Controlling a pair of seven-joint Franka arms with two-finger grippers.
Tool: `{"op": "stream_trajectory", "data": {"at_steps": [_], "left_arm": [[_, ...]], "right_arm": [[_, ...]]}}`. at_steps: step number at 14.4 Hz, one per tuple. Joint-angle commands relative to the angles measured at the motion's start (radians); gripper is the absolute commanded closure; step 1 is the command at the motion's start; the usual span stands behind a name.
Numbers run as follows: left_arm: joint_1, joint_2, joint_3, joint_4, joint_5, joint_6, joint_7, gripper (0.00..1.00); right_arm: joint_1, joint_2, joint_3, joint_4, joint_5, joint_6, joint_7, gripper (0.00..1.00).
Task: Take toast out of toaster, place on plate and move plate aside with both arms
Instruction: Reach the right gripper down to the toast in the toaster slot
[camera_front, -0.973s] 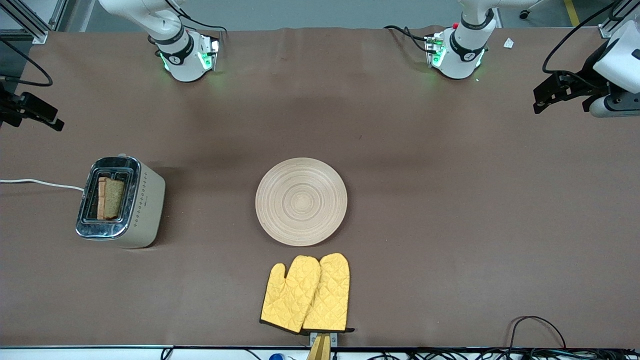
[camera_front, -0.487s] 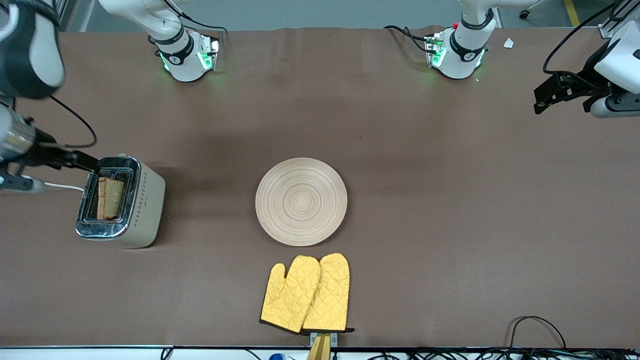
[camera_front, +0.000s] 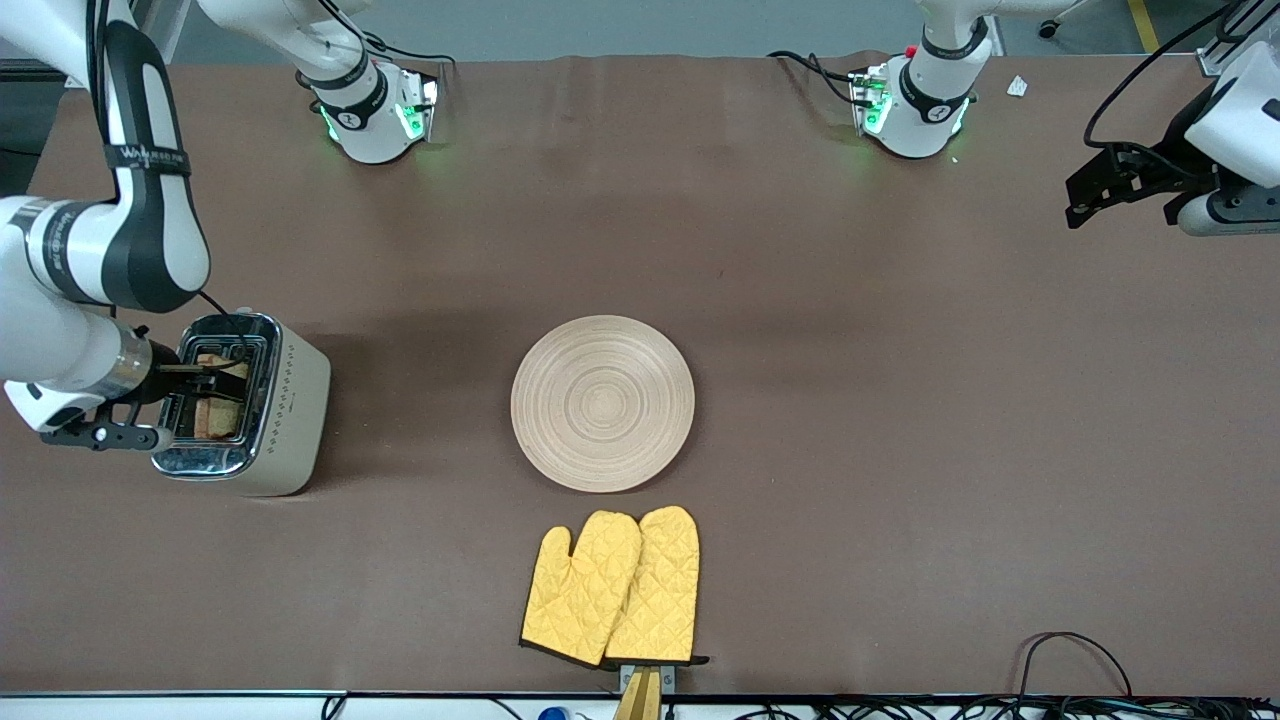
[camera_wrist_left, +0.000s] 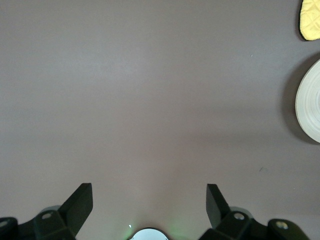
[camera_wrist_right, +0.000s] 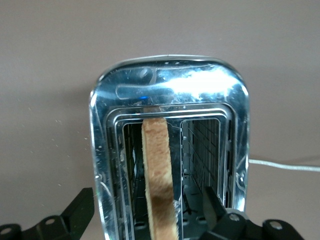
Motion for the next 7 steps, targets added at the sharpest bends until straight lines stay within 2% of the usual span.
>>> {"op": "stream_trajectory", "data": {"at_steps": [1, 2, 5, 7], "left_arm": [[-0.008, 0.013, -0.006, 0.03, 0.017, -0.017, 0.002, 0.0], [-0.008, 0.013, -0.006, 0.03, 0.017, -0.017, 0.002, 0.0], [-0.008, 0.019, -0.006, 0.03, 0.017, -0.017, 0.005, 0.0], [0.002, 0.024, -0.004, 0.028, 0.017, -0.017, 0.008, 0.0]], "right_arm": [[-0.03, 0.008, 0.006, 0.002, 0.032, 0.002, -0.082, 0.52], [-0.03, 0.008, 0.006, 0.005, 0.032, -0.003, -0.082, 0.64], [-0.028, 0.006, 0.006, 0.014, 0.032, -0.009, -0.077, 0.86], [-0.028, 0.002, 0.006, 0.024, 0.032, -0.015, -0.079, 0.92]]}}
